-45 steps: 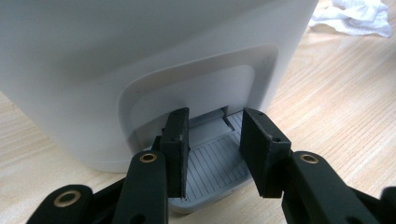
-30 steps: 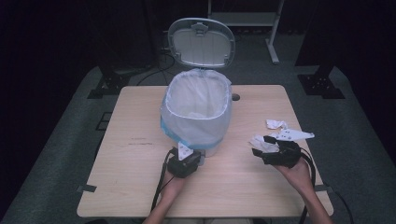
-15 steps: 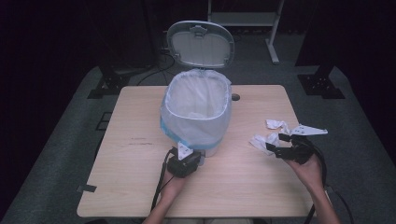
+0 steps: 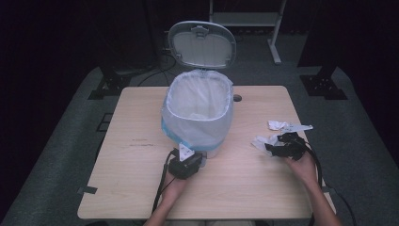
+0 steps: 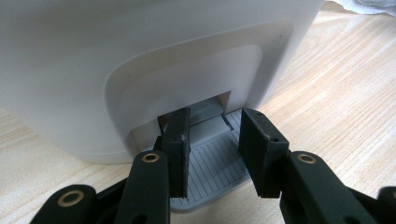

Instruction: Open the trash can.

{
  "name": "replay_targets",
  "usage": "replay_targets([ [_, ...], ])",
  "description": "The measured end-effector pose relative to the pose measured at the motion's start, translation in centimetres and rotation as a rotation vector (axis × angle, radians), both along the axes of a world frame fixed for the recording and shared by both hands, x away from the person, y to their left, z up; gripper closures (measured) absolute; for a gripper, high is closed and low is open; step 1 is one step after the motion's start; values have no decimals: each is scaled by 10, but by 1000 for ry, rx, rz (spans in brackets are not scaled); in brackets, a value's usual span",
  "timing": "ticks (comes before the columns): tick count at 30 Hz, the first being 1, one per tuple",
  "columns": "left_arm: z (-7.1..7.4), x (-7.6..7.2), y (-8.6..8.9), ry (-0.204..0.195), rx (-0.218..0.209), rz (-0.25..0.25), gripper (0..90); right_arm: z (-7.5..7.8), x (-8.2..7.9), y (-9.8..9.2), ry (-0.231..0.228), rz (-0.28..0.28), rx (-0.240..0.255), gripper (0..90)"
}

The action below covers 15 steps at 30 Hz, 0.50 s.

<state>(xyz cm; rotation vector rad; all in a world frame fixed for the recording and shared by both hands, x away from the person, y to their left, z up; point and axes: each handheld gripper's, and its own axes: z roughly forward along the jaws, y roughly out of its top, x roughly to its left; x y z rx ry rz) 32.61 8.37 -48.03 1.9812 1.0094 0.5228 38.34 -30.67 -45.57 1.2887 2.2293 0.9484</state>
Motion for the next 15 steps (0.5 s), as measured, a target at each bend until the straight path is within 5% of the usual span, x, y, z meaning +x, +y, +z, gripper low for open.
replay_targets([
  [9, 0, 0, 0, 2, 1, -1, 640, -13, 8, 3, 31, -4, -57, 432],
  [15, 0, 0, 0, 2, 0, -1, 640, -15, 7, 8, 22, 16, -83, 669],
])
